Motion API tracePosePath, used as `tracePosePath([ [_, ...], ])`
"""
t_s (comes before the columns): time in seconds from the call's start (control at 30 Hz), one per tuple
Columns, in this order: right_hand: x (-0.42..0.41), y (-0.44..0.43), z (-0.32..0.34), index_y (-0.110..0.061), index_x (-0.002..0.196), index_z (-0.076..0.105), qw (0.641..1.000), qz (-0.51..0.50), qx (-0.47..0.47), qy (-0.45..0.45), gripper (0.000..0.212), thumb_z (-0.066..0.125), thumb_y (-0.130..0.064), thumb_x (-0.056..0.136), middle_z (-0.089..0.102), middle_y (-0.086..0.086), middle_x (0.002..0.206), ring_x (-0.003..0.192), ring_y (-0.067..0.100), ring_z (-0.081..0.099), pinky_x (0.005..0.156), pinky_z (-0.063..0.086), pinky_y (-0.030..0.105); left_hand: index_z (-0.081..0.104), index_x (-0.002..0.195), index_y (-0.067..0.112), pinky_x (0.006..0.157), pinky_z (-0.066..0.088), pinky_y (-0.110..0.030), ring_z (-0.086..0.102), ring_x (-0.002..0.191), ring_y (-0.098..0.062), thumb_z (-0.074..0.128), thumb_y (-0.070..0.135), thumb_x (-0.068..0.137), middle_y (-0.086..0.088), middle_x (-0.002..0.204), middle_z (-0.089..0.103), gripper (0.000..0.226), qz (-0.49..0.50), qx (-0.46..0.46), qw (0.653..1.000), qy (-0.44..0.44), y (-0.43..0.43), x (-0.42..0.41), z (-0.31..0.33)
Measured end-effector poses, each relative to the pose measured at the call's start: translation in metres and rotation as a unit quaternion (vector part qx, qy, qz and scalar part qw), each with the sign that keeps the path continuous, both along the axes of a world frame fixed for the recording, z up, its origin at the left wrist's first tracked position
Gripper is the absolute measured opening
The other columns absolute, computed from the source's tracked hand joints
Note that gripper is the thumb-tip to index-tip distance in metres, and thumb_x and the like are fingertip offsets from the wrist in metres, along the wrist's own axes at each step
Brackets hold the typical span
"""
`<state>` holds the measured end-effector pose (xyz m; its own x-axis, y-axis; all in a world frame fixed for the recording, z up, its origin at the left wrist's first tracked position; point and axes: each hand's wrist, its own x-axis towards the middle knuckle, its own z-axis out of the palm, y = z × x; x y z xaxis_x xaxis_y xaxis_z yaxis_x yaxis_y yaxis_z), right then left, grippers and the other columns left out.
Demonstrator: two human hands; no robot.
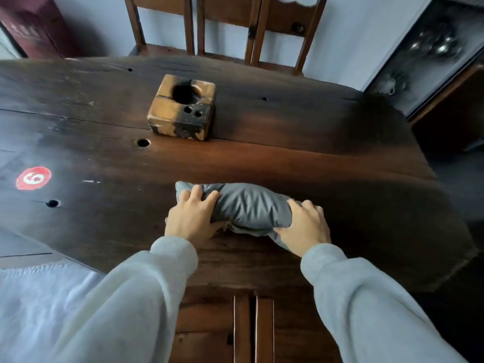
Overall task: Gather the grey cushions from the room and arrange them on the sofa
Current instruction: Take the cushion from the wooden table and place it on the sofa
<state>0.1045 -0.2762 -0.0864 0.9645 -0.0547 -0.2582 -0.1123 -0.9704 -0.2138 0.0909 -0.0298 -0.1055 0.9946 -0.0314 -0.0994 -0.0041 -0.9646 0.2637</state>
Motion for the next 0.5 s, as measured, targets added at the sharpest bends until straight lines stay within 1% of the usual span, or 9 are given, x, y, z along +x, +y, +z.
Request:
tracePosePath([
  [0.1,-0.017,-0.004,0.055,-0.023,0.116,0.067,0.998,0.045,-0.019,-0.035,0.027,0.068,-0.032,0.091,0.05,-0.001,0.102,0.114,0.029,0.052,0.078,0.047,0.037,0.064,0.129,0.013,0.062,0.05,-0.045,0.064,0.106,-0.037,0.081,0.052,0.083,-0.012,0.115,0.061,0.062,-0.057,0.018,0.998,-0.021,-0.003,-0.028,0.049],
  [0.17,-0.028,-0.006,0.08,-0.022,0.108,0.071,0.997,0.056,-0.028,-0.044,0.019,0.066,-0.029,0.091,0.045,-0.005,0.094,0.109,0.027,0.054,0.076,0.043,0.034,0.065,0.127,0.013,0.064,0.045,-0.041,0.065,0.105,-0.035,0.077,0.055,0.085,-0.01,0.113,0.062,0.06,-0.075,0.029,0.996,-0.042,-0.002,-0.042,0.075],
  [0.23,-0.053,-0.007,0.132,-0.022,0.104,0.073,0.994,0.066,-0.009,-0.083,0.017,0.067,-0.03,0.09,0.042,-0.007,0.088,0.107,0.027,0.056,0.074,0.043,0.033,0.06,0.13,0.017,0.069,0.042,-0.038,0.062,0.111,-0.031,0.069,0.059,0.09,-0.006,0.119,0.059,0.059,-0.065,0.061,0.993,-0.072,0.001,-0.074,0.138],
  [0.27,-0.054,-0.011,0.132,-0.024,0.103,0.073,0.995,0.06,-0.009,-0.079,0.017,0.067,-0.032,0.089,0.041,-0.008,0.086,0.106,0.028,0.057,0.074,0.042,0.033,0.057,0.132,0.019,0.073,0.042,-0.037,0.06,0.114,-0.029,0.065,0.061,0.092,-0.005,0.123,0.057,0.058,-0.074,0.068,0.992,-0.075,-0.003,-0.073,0.141],
  [0.33,-0.086,-0.005,0.19,-0.028,0.102,0.074,0.989,0.087,0.019,-0.12,0.02,0.069,-0.04,0.087,0.04,-0.01,0.084,0.107,0.028,0.059,0.074,0.041,0.032,0.056,0.133,0.021,0.08,0.046,-0.039,0.059,0.117,-0.028,0.062,0.063,0.092,-0.004,0.128,0.057,0.06,-0.047,0.096,0.989,-0.106,0.004,-0.118,0.211],
  [0.37,-0.086,-0.008,0.193,-0.031,0.104,0.074,0.99,0.083,0.018,-0.11,0.022,0.07,-0.043,0.086,0.041,-0.011,0.085,0.108,0.028,0.06,0.075,0.04,0.032,0.057,0.132,0.021,0.082,0.047,-0.04,0.059,0.117,-0.028,0.064,0.065,0.09,-0.004,0.13,0.057,0.061,-0.046,0.087,0.99,-0.104,0.003,-0.117,0.215],
  [0.43,-0.129,-0.001,0.256,-0.034,0.11,0.074,0.981,0.124,0.045,-0.145,0.03,0.073,-0.05,0.084,0.047,-0.01,0.09,0.108,0.027,0.061,0.077,0.04,0.032,0.059,0.131,0.025,0.085,0.051,-0.041,0.059,0.118,-0.029,0.068,0.072,0.082,-0.002,0.132,0.057,0.068,-0.006,0.096,0.986,-0.133,0.011,-0.178,0.286],
  [0.47,-0.127,-0.002,0.262,-0.035,0.112,0.073,0.982,0.125,0.048,-0.132,0.034,0.075,-0.053,0.083,0.052,-0.008,0.095,0.107,0.027,0.062,0.078,0.042,0.032,0.059,0.133,0.029,0.087,0.052,-0.042,0.059,0.119,-0.03,0.07,0.077,0.076,-0.001,0.132,0.057,0.074,0.01,0.075,0.989,-0.125,0.014,-0.178,0.292],
  [0.5,-0.155,-0.001,0.291,-0.036,0.113,0.073,0.976,0.156,0.06,-0.137,0.038,0.077,-0.055,0.08,0.058,-0.007,0.1,0.106,0.026,0.063,0.079,0.044,0.032,0.057,0.137,0.035,0.091,0.054,-0.044,0.059,0.121,-0.031,0.071,0.082,0.07,-0.001,0.133,0.057,0.083,0.038,0.074,0.989,-0.121,0.017,-0.216,0.323],
])
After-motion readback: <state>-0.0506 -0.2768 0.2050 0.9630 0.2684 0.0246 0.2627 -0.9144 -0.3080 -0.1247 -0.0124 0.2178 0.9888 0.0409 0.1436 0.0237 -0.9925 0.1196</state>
